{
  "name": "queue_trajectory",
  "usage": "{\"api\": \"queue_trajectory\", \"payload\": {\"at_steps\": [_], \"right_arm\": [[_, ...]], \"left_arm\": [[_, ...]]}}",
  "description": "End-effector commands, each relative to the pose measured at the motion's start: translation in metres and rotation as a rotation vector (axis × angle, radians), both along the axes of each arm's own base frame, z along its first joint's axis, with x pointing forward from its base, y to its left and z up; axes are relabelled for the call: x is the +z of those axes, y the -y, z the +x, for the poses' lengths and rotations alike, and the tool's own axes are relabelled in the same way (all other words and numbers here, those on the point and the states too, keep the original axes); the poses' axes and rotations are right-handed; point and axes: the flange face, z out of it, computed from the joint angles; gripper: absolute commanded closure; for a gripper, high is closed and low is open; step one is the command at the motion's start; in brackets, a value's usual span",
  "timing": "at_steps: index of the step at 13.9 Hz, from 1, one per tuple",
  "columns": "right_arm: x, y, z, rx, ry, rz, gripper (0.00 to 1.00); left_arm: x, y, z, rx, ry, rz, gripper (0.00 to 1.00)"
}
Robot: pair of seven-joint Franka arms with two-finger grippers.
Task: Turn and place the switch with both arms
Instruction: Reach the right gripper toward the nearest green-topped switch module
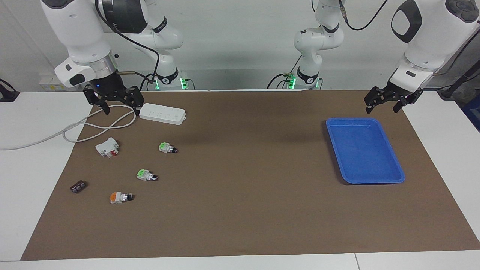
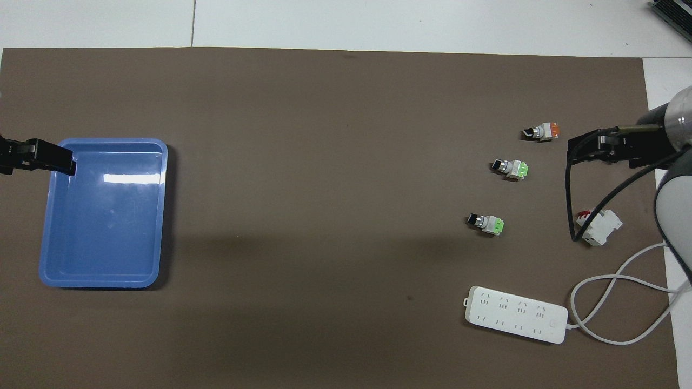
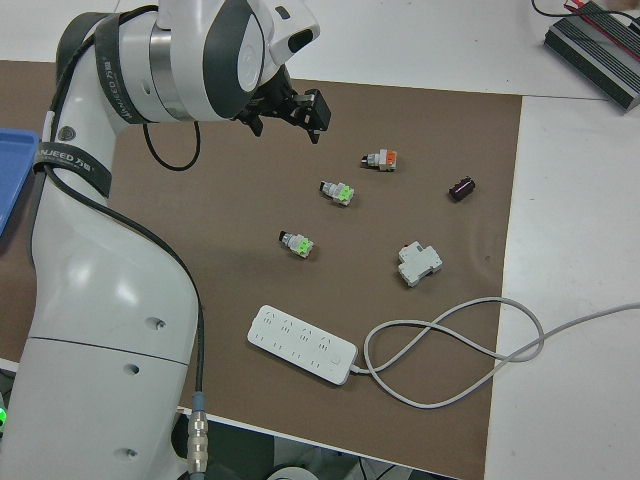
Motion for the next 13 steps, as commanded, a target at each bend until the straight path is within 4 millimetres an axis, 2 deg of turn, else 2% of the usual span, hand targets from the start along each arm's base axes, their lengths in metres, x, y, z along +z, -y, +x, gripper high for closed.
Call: {"api": "queue_trajectory", "payload": {"at_steps": [1, 4, 6, 9, 11, 13], "right_arm": [[0.001, -0.003, -0.003, -0.004, 0.010, 0.007, 0.00], [-0.004, -0.007, -0.004, 0.001, 0.008, 0.018, 0.00], [-0.005, -0.017, -0.005, 0.019, 0.008, 0.020, 0.00], [-0.013, -0.022, -0.015, 0.039, -0.011, 0.017, 0.00], [-0.023, -0.029, -0.021, 0.094, -0.010, 0.015, 0.00], [-0.049, -0.030, -0.038, 0.189, -0.011, 0.012, 0.00]], "left_arm": [[0.001, -0.003, -0.008, -0.003, 0.006, 0.017, 0.00], [0.001, -0.003, -0.008, -0.003, 0.006, 0.017, 0.00], [0.001, -0.003, -0.008, -0.003, 0.006, 0.017, 0.00], [0.001, -0.003, -0.008, -0.003, 0.006, 0.017, 0.00], [0.001, -0.003, -0.008, -0.003, 0.006, 0.017, 0.00], [0.001, -0.003, -0.008, -0.003, 0.006, 0.017, 0.00]]}}
